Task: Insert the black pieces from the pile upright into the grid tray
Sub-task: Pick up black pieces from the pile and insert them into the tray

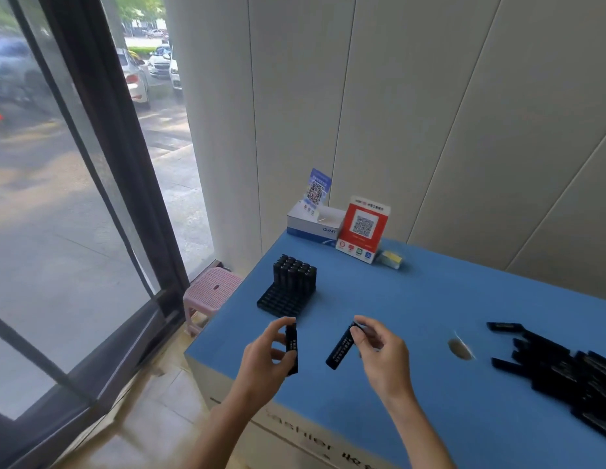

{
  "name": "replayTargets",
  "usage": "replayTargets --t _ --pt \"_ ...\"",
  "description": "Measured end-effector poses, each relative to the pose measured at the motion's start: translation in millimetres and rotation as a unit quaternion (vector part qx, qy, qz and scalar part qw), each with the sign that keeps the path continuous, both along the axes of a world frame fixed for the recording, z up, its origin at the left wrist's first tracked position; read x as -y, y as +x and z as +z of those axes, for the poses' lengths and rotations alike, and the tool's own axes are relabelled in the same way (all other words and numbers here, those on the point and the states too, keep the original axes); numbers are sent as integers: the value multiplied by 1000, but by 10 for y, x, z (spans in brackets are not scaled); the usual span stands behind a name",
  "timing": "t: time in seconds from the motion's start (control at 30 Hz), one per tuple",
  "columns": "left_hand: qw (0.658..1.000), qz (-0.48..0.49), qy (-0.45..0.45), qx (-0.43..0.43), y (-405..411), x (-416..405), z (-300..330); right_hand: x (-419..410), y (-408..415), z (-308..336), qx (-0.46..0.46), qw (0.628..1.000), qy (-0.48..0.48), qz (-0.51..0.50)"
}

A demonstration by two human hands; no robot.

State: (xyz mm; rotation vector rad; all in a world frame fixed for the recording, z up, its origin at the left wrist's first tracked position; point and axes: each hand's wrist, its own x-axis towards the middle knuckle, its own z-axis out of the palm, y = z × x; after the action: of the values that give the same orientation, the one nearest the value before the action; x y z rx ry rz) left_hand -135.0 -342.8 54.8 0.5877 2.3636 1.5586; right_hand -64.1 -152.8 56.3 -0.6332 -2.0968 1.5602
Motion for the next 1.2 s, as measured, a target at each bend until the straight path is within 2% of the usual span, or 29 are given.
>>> replayTargets --t 0.27,0.5,0.83,1.03,1.2 --pt "996 11 -50 -75 -999 -235 -63 -186 -908 -96 26 1000 10 2" --pt "994 5 -67 -84 -1562 -468 -171 -271 -1383 -232 41 999 34 -1" --pt "981 -83 -70 -160 -2085 -570 -317 -114 -1744 -484 99 992 81 -20" --pt "968 -146 -89 -182 -2295 -511 -384 37 -1846 -584 135 973 180 -44" --pt "959 -193 -56 -198 -2414 -508 -416 211 -1935 -575 156 946 273 -75"
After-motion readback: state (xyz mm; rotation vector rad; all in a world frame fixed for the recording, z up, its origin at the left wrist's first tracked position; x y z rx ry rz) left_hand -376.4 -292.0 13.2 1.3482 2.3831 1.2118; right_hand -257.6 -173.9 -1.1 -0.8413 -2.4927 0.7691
